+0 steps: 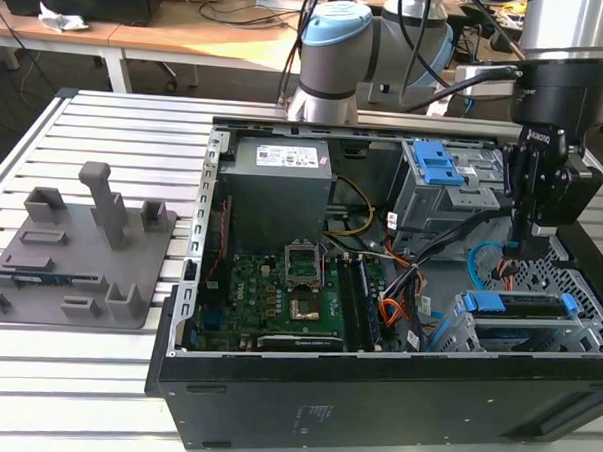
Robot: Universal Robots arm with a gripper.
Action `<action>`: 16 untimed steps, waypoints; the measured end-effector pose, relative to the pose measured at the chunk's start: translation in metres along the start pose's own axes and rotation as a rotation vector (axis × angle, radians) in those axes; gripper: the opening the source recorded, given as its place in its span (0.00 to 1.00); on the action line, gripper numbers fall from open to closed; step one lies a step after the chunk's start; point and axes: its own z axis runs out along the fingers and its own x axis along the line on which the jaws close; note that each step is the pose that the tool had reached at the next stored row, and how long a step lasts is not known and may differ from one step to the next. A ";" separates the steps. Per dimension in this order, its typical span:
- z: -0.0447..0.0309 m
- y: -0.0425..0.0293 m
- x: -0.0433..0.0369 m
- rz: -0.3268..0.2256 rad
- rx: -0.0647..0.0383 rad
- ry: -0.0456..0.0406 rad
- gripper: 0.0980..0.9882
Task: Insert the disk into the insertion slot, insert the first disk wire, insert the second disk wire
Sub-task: 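Insert the first disk wire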
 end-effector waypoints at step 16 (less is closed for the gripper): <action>0.0040 -0.0158 -0.0024 -0.021 -0.040 0.0171 0.07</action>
